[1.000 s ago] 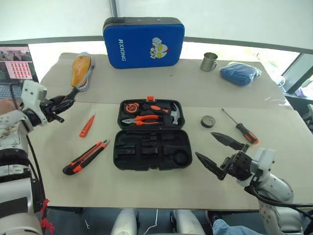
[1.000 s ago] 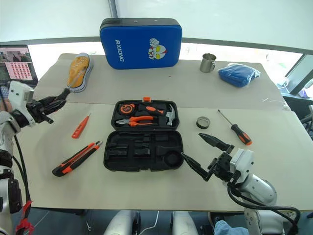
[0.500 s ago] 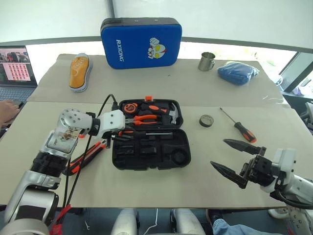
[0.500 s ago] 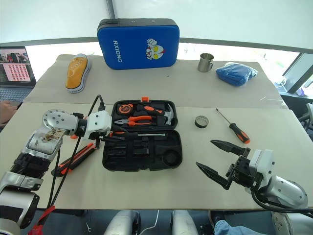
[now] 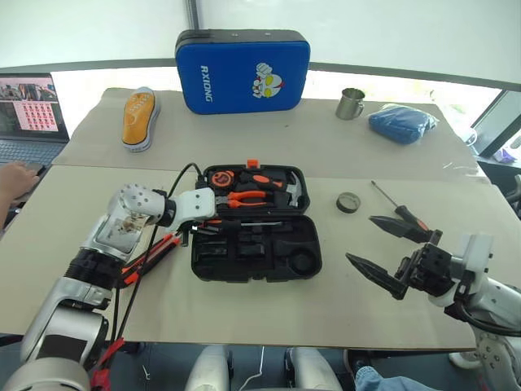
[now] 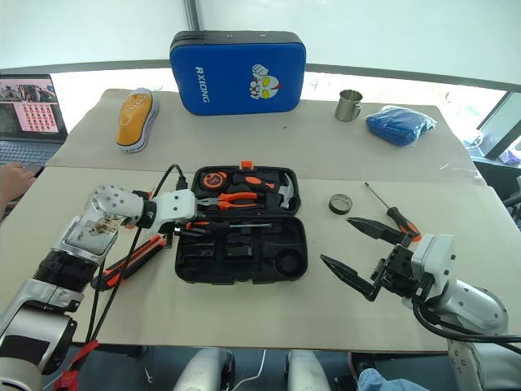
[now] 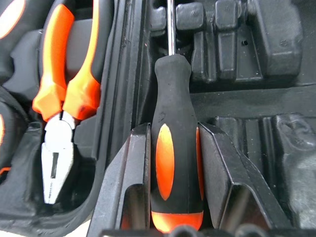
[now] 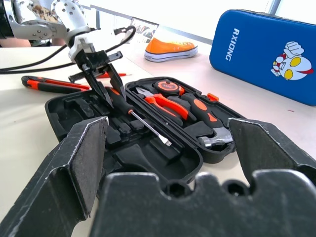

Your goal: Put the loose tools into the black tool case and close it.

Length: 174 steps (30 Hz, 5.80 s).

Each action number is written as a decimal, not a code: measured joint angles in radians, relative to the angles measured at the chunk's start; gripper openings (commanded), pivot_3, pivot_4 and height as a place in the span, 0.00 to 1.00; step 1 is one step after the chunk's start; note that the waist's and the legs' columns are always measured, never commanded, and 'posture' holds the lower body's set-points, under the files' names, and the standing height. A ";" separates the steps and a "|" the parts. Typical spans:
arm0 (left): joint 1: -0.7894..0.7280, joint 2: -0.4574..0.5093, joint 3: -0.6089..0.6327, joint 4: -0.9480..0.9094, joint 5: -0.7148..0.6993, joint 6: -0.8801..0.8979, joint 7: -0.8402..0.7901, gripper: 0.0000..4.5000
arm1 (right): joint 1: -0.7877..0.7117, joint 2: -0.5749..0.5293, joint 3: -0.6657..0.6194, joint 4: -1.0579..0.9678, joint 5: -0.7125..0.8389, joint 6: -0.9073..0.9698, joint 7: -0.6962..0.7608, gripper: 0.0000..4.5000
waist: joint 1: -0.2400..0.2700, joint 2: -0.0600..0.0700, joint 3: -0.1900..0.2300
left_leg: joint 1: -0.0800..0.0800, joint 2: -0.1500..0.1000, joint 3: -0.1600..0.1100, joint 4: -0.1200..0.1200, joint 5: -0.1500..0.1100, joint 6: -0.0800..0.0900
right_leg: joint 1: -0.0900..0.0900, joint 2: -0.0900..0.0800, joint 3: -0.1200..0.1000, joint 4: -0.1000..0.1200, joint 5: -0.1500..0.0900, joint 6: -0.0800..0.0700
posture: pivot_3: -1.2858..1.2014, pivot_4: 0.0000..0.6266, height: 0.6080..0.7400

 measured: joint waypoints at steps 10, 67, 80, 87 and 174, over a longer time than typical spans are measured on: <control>0.011 -0.055 0.032 -0.016 -0.042 -0.009 0.025 0.76 | 0.011 0.000 0.007 -0.036 0.017 0.040 -0.002 1.00 | 0.006 0.001 0.000 | -0.001 0.000 -0.001 0.001 0.000 0.000 | 0.000 0.000 -0.001 0.001 0.000 0.000 | 0.52 0.24 1.00; 0.543 0.011 0.559 -0.283 -0.700 0.150 -0.143 0.99 | 0.284 0.182 -0.377 0.394 -0.102 -0.228 -0.045 1.00 | -0.021 0.018 -0.008 | 0.014 0.000 -0.006 -0.004 -0.002 0.003 | 0.015 -0.004 0.002 -0.005 -0.002 0.002 | 0.52 0.24 1.00; 0.556 -0.019 0.540 -0.362 -0.732 0.210 -0.082 0.99 | -0.556 -0.293 0.070 0.937 -0.410 0.167 -0.066 1.00 | -0.023 0.019 -0.005 | 0.008 0.000 0.000 -0.005 -0.002 0.004 | 0.008 0.001 0.003 -0.005 -0.003 -0.001 | 0.52 0.24 1.00; 0.546 -0.021 0.522 -0.367 -0.731 0.211 -0.078 0.99 | -0.801 -0.239 0.247 1.224 -0.500 0.185 0.070 1.00 | -0.020 0.020 -0.005 | -0.002 -0.002 0.000 -0.003 -0.002 0.004 | -0.001 -0.004 0.002 -0.005 -0.001 0.002 | 0.52 0.24 1.00; 0.802 -0.065 0.598 -0.374 -0.662 0.036 0.023 1.00 | -0.951 0.204 0.615 0.780 -0.502 0.103 0.350 0.01 | -0.024 0.022 0.000 | -0.010 -0.001 -0.004 0.000 -0.002 0.003 | -0.015 -0.004 0.000 0.001 0.003 0.001 | 0.52 0.24 1.00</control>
